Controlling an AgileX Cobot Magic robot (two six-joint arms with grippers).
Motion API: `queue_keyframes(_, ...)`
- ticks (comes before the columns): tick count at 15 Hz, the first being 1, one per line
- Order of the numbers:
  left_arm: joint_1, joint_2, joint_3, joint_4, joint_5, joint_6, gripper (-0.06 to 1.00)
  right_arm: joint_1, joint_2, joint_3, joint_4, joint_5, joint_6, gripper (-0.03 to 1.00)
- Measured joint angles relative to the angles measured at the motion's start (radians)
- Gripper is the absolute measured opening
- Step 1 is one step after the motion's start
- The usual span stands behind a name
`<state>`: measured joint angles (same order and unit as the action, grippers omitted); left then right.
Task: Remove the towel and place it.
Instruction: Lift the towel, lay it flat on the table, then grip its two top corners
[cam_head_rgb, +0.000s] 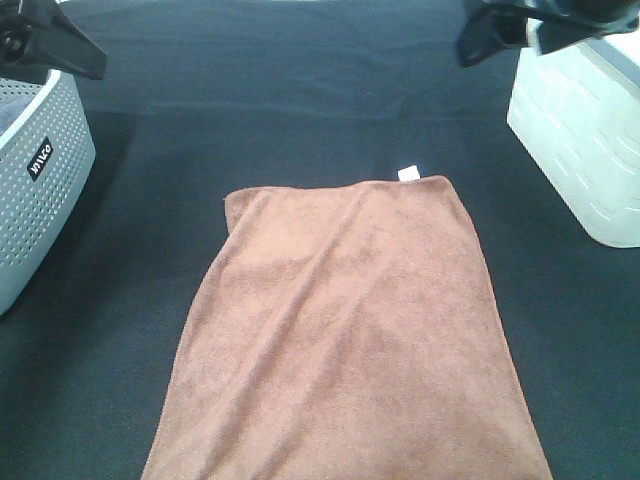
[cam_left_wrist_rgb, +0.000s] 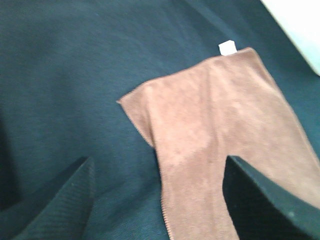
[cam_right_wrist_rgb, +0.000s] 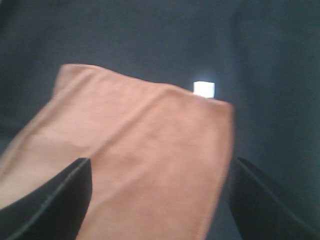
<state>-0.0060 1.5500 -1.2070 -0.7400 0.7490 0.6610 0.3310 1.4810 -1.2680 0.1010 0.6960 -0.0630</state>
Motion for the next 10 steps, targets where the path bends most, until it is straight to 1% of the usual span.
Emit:
queue_keyframes(2, 0.035, 0.119, -0.095, -0.053, 0.115, 0.045, 0.67, -0.095, 0.077, -0.037, 0.265, 0.031, -0.156, 0.69)
queue_keyframes(3, 0.04, 0.167, -0.129, -0.065, 0.151, 0.057, 0.67, -0.142, 0.11, -0.041, 0.377, 0.043, -0.244, 0.69)
queue_keyframes(4, 0.04, 0.232, -0.16, -0.08, 0.177, 0.067, 0.67, -0.171, 0.144, -0.041, 0.473, 0.05, -0.328, 0.68)
queue_keyframes(5, 0.04, 0.282, -0.177, -0.1, 0.193, 0.08, 0.67, -0.181, 0.173, -0.042, 0.525, 0.057, -0.378, 0.68)
queue_keyframes(6, 0.04, 0.327, -0.19, -0.124, 0.201, 0.094, 0.67, -0.185, 0.203, -0.042, 0.551, 0.055, -0.403, 0.68)
queue_keyframes(8, 0.04, 0.406, -0.217, -0.161, 0.214, 0.105, 0.67, -0.186, 0.25, -0.042, 0.557, 0.013, -0.421, 0.68)
queue_keyframes(9, 0.04, 0.406, -0.217, -0.161, 0.214, 0.105, 0.67, -0.186, 0.25, -0.042, 0.557, 0.013, -0.421, 0.68)
queue_keyframes(10, 0.04, 0.442, -0.235, -0.184, 0.213, 0.103, 0.67, -0.186, 0.27, -0.042, 0.557, -0.029, -0.425, 0.68)
